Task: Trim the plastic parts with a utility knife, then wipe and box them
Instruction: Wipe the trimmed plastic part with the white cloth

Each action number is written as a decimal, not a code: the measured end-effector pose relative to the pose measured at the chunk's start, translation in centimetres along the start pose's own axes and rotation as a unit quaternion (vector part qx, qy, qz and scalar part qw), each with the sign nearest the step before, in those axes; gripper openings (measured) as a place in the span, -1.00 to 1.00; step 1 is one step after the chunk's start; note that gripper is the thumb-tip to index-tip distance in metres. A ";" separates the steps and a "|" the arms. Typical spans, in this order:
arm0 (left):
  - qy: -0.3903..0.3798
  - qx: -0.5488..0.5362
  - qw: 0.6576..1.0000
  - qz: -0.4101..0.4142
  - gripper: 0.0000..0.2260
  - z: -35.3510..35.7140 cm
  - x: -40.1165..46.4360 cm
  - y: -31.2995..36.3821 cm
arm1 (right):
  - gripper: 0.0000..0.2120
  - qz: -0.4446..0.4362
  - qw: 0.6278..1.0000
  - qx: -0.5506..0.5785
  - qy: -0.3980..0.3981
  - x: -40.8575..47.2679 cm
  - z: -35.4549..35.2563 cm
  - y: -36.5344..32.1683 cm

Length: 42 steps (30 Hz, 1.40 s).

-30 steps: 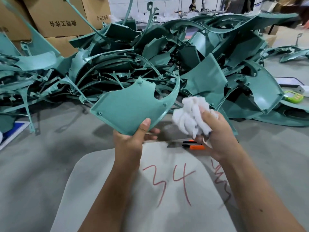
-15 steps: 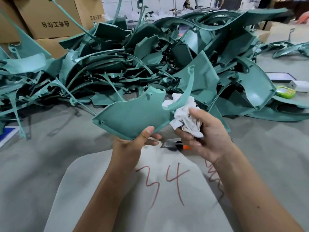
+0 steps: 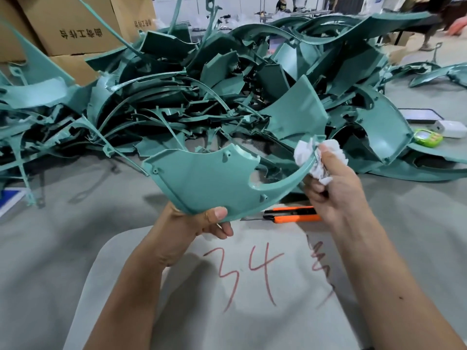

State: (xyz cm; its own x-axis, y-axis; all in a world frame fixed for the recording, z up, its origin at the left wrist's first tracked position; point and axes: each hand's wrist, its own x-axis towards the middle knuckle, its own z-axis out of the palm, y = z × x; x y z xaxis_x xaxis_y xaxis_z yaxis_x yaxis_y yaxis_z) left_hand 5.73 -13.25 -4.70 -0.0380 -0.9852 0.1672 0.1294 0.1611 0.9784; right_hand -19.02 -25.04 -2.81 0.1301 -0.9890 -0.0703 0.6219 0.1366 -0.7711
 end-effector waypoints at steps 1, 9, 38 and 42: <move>-0.006 -0.004 1.000 -0.006 -0.79 -0.2 -0.1 0.1 | -0.80 0.002 1.000 0.005 0.005 0.2 -0.2 0.0; 0.131 -0.128 0.983 -0.001 -0.74 -1.7 -0.4 0.5 | -0.81 -0.062 0.989 0.040 0.126 0.6 -1.0 -0.6; 0.281 -0.204 0.937 -0.032 -0.54 5.2 1.7 -0.4 | -0.81 0.151 0.939 -0.219 -0.219 -5.0 5.4 5.4; 0.363 -0.187 0.912 0.048 -0.62 4.9 1.8 -0.3 | -0.84 0.146 0.922 -0.225 -0.278 -5.5 5.6 6.1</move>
State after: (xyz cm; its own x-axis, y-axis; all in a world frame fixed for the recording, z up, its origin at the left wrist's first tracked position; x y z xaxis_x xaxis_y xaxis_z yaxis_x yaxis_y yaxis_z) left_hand 0.72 -14.80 -4.07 0.6391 -0.7691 -0.0078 0.4321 0.3507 0.8308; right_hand -11.61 -18.43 -3.58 0.6944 -0.7154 -0.0776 0.1300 0.2308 -0.9643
